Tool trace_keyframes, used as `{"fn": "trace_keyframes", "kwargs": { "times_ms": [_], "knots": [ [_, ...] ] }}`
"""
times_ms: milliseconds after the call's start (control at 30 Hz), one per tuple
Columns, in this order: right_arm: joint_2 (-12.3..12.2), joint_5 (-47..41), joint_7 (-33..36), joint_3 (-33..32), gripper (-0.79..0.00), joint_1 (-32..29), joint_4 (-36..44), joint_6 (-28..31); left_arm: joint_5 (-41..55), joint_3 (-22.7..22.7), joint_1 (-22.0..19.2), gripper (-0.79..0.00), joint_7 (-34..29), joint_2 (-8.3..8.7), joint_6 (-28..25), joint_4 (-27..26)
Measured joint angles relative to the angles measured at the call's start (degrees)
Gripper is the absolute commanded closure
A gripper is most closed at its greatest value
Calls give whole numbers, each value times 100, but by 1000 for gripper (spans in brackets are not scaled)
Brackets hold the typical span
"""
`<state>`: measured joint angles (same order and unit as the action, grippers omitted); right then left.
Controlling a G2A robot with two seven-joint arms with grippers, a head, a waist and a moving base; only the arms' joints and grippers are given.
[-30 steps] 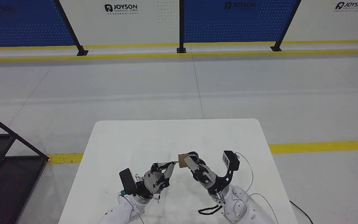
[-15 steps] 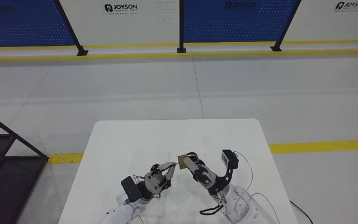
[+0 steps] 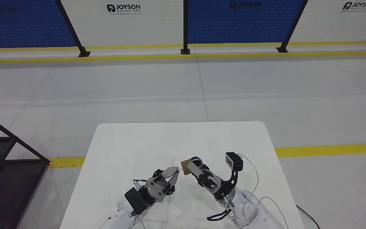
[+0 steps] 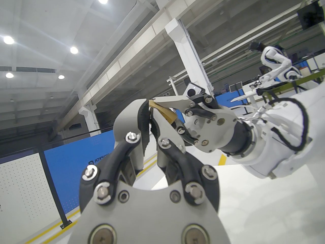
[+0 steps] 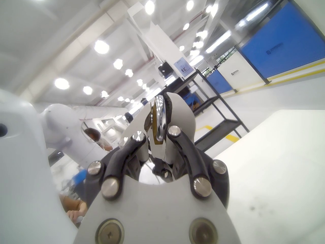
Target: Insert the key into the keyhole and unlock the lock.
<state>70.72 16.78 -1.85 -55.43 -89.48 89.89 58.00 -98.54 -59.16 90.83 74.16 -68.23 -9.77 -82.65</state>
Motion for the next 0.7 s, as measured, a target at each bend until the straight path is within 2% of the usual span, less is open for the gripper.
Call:
{"fn": "trace_keyframes", "kwargs": {
  "times_ms": [200,700],
  "knots": [
    [-42,-241,234,-4,0,-3,36,0,-203,-45,13,0,14,14,411,-16],
    [-118,-711,749,10,0,34,38,0,-629,-79,-41,0,47,40,1043,-24]
  ]
}}
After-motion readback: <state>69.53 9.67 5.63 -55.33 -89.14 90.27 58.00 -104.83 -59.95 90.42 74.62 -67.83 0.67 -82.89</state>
